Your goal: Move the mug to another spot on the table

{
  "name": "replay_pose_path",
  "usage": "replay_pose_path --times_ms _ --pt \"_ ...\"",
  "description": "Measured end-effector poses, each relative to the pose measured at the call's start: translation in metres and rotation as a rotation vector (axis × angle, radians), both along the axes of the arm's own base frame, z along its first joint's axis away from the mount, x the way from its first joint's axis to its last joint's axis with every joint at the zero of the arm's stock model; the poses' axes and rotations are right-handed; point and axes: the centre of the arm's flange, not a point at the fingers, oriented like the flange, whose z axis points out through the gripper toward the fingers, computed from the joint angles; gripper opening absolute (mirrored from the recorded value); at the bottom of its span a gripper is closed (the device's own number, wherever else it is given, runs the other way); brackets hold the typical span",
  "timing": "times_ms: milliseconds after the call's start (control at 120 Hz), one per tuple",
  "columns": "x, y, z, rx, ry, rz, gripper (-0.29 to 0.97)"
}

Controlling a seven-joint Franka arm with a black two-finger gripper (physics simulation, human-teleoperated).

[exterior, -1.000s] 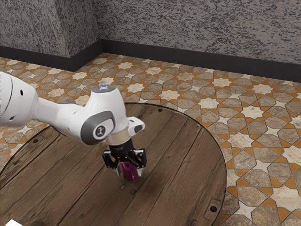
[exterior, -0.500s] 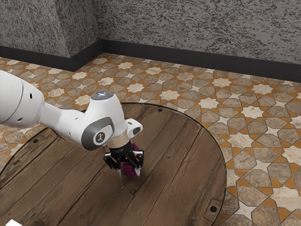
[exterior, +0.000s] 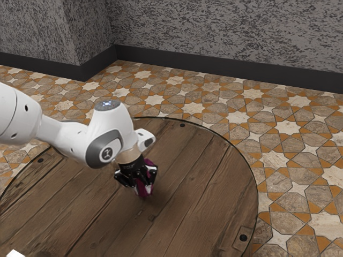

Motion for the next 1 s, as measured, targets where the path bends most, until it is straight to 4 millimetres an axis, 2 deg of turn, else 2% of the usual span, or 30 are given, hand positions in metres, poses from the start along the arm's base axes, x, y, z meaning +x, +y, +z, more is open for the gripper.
replay_pose_path --times_ms 225,342,558,1000 --pt "-0.023 0.019 0.023 0.024 -0.046 0.028 0.05" --pt "-0.026 0.028 0.035 0.029 -0.076 0.048 0.03" --pt "-0.041 0.031 0.051 0.043 -0.113 0.052 0.01" --pt "-0.064 0.075 0.049 0.068 -0.105 0.151 0.0"
